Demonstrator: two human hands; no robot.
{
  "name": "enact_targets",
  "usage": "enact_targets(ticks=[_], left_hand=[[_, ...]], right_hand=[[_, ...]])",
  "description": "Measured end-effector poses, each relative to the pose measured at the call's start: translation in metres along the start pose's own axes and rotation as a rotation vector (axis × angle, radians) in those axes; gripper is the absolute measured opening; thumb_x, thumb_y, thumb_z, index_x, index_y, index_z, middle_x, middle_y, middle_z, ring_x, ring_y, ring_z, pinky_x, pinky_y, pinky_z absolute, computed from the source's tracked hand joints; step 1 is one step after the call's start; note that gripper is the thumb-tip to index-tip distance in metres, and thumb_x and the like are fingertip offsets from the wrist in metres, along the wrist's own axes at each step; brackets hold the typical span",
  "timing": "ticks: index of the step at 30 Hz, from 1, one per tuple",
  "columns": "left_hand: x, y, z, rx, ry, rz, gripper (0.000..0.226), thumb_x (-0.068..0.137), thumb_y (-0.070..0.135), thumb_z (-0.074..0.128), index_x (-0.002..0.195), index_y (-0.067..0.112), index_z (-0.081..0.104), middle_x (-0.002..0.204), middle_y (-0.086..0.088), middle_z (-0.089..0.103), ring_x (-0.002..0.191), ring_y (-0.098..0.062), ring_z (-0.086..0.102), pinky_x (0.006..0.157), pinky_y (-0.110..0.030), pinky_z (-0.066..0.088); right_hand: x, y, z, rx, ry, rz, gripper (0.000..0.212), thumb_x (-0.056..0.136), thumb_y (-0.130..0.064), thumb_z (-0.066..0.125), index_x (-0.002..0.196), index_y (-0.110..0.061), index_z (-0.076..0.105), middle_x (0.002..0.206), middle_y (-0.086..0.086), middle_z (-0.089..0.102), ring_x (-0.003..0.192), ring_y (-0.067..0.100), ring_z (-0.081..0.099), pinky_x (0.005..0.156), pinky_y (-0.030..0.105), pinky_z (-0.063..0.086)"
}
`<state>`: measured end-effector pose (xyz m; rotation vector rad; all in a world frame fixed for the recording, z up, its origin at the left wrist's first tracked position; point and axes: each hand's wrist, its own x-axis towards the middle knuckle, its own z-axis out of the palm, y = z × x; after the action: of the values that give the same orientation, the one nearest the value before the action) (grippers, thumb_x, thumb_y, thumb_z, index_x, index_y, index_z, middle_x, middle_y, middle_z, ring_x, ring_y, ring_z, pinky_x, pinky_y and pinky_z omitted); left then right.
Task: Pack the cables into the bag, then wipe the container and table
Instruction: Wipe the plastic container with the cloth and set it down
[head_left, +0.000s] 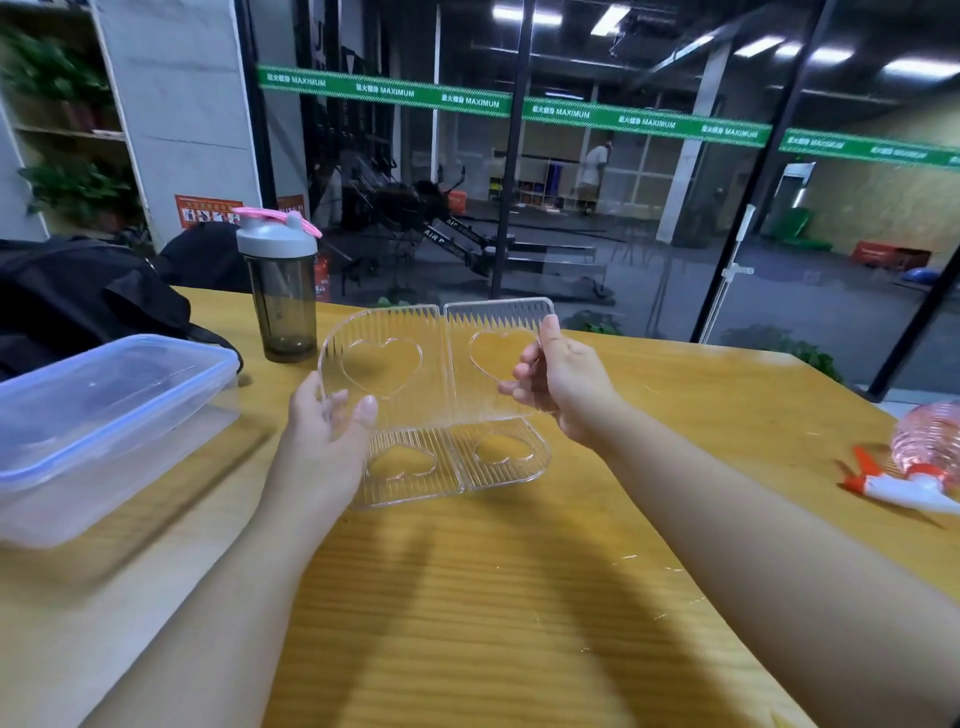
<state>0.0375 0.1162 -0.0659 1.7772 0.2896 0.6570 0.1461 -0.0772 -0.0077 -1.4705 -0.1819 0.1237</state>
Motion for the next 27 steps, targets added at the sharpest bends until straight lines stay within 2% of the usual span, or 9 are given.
enact_targets(ticks=[2, 5, 8, 12, 15, 18, 21, 24, 27], left_hand=[[0.0, 0.001, -0.002, -0.003, 0.026, -0.011, 0.05, 0.089, 0.036, 0.056, 0.135, 0.028, 0.037, 0.111, 0.01, 0.059, 0.101, -0.008, 0.06, 0.074, -0.026, 0.045], [0.001, 0.005, -0.002, -0.093, 0.05, -0.063, 0.039, 0.093, 0.018, 0.052, 0.131, 0.018, 0.04, 0.098, 0.001, 0.066, 0.079, -0.014, 0.069, 0.069, -0.032, 0.054], [0.001, 0.011, -0.003, -0.286, 0.072, -0.15, 0.024, 0.095, 0.006, 0.048, 0.117, 0.013, 0.044, 0.091, -0.004, 0.067, 0.069, -0.016, 0.069, 0.057, -0.023, 0.054], [0.005, 0.013, -0.007, -0.349, 0.161, -0.14, 0.016, 0.096, 0.006, 0.044, 0.11, 0.013, 0.046, 0.091, -0.003, 0.067, 0.072, -0.02, 0.069, 0.061, -0.029, 0.058], [0.006, 0.012, -0.011, -0.36, 0.261, -0.108, 0.018, 0.095, 0.008, 0.046, 0.111, 0.013, 0.051, 0.094, 0.001, 0.069, 0.08, -0.023, 0.069, 0.065, -0.033, 0.058], [0.008, 0.01, -0.013, -0.362, 0.34, -0.064, 0.017, 0.093, 0.007, 0.045, 0.108, 0.012, 0.05, 0.093, 0.006, 0.068, 0.091, -0.016, 0.066, 0.067, -0.033, 0.057], [0.011, 0.009, -0.012, -0.377, 0.372, -0.047, 0.017, 0.093, 0.008, 0.045, 0.109, 0.014, 0.046, 0.096, 0.007, 0.067, 0.1, -0.016, 0.063, 0.066, -0.032, 0.056], [0.01, 0.008, -0.011, -0.37, 0.364, -0.04, 0.016, 0.094, 0.007, 0.044, 0.106, 0.018, 0.043, 0.095, 0.01, 0.064, 0.1, -0.015, 0.061, 0.069, -0.034, 0.055], [0.01, 0.006, -0.011, -0.356, 0.356, -0.026, 0.016, 0.093, 0.007, 0.044, 0.106, 0.017, 0.044, 0.098, 0.008, 0.065, 0.101, -0.02, 0.062, 0.069, -0.034, 0.055]], right_hand=[[-0.002, 0.003, 0.002, 0.008, 0.002, 0.056, 0.049, 0.099, -0.049, 0.033, 0.075, -0.01, 0.05, 0.06, 0.004, 0.055, 0.056, 0.021, 0.068, 0.042, 0.02, 0.05], [-0.005, 0.006, 0.003, -0.028, 0.018, 0.102, 0.047, 0.1, -0.048, 0.032, 0.082, -0.009, 0.052, 0.067, 0.004, 0.056, 0.053, 0.017, 0.066, 0.044, 0.021, 0.05], [-0.005, 0.009, 0.006, -0.084, 0.069, 0.125, 0.046, 0.102, -0.044, 0.029, 0.092, -0.009, 0.057, 0.075, 0.005, 0.058, 0.055, 0.014, 0.06, 0.05, 0.023, 0.051], [-0.002, 0.013, 0.003, -0.164, 0.055, 0.115, 0.044, 0.103, -0.04, 0.028, 0.107, -0.008, 0.057, 0.086, 0.007, 0.063, 0.074, 0.019, 0.061, 0.071, 0.03, 0.053], [-0.001, 0.021, -0.005, -0.283, 0.049, 0.135, 0.027, 0.101, -0.028, 0.041, 0.104, -0.009, 0.061, 0.094, 0.008, 0.066, 0.079, 0.018, 0.06, 0.072, 0.029, 0.051], [0.005, 0.031, -0.014, -0.71, 0.061, 0.062, 0.015, 0.093, -0.016, 0.054, 0.102, -0.012, 0.064, 0.102, 0.007, 0.066, 0.088, 0.019, 0.059, 0.08, 0.033, 0.05], [0.009, 0.036, -0.017, -1.059, 0.09, 0.074, 0.029, 0.088, -0.025, 0.062, 0.114, -0.011, 0.062, 0.115, 0.006, 0.064, 0.107, 0.023, 0.058, 0.091, 0.034, 0.047], [0.01, 0.035, -0.014, -1.257, 0.001, 0.183, 0.039, 0.085, -0.041, 0.067, 0.103, -0.007, 0.06, 0.1, 0.007, 0.062, 0.092, 0.025, 0.057, 0.075, 0.032, 0.049], [0.014, 0.035, -0.01, -1.42, -0.014, 0.18, 0.034, 0.088, -0.028, 0.065, 0.068, -0.011, 0.045, 0.069, 0.001, 0.047, 0.074, 0.022, 0.05, 0.048, 0.025, 0.035]])
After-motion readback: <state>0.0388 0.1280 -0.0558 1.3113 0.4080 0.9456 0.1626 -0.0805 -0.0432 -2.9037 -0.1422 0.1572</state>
